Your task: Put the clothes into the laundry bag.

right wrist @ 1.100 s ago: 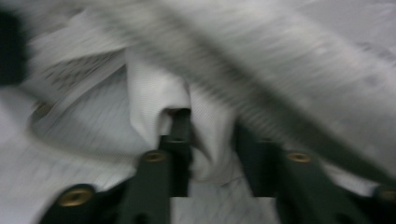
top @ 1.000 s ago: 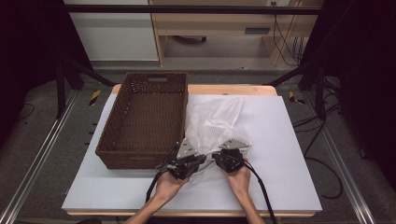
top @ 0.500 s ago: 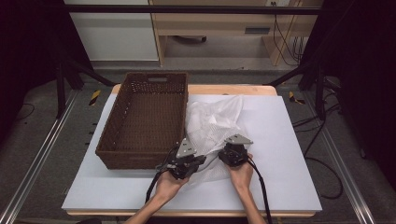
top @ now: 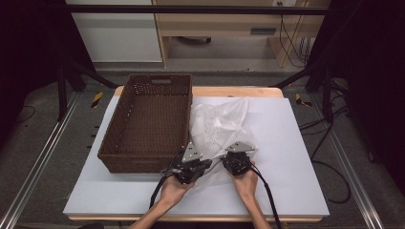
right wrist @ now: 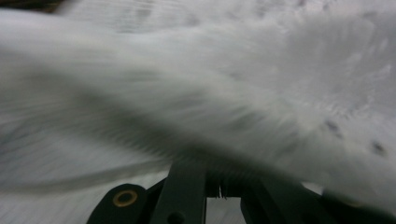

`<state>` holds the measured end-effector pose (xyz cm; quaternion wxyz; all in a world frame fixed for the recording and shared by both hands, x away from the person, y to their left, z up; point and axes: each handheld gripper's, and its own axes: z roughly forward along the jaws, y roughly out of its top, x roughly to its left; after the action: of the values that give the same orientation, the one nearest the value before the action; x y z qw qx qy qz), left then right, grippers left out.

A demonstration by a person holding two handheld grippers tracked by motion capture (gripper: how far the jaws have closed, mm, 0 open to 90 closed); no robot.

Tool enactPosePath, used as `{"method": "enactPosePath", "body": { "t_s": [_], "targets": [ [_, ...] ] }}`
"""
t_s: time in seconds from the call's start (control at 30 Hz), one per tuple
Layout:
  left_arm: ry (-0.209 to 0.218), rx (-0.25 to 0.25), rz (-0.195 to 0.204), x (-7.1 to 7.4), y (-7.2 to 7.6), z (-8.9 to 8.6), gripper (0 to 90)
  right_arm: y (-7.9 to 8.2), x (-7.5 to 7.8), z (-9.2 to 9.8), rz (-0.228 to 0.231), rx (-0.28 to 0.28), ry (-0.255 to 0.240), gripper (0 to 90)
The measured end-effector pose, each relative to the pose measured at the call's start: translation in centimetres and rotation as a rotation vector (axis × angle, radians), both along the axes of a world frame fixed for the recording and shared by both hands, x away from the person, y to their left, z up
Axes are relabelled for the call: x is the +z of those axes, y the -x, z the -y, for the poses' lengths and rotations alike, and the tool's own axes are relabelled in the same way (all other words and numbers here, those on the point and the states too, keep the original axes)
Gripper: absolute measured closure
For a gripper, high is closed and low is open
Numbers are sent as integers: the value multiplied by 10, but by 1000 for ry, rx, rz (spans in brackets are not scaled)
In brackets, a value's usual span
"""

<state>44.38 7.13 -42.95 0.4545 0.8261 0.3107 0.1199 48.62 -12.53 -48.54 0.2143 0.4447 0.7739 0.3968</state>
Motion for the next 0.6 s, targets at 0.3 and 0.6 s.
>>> {"method": "enactPosePath", "body": {
  "t_s": [0.3,0.6],
  "targets": [
    [-9,-4,-4,-4,0,2,878,-3,5,11,17,-62,-22,859],
    [-4,17,21,2,13,-5,709,52,27,57,39,32,-15,690]
  ]
}}
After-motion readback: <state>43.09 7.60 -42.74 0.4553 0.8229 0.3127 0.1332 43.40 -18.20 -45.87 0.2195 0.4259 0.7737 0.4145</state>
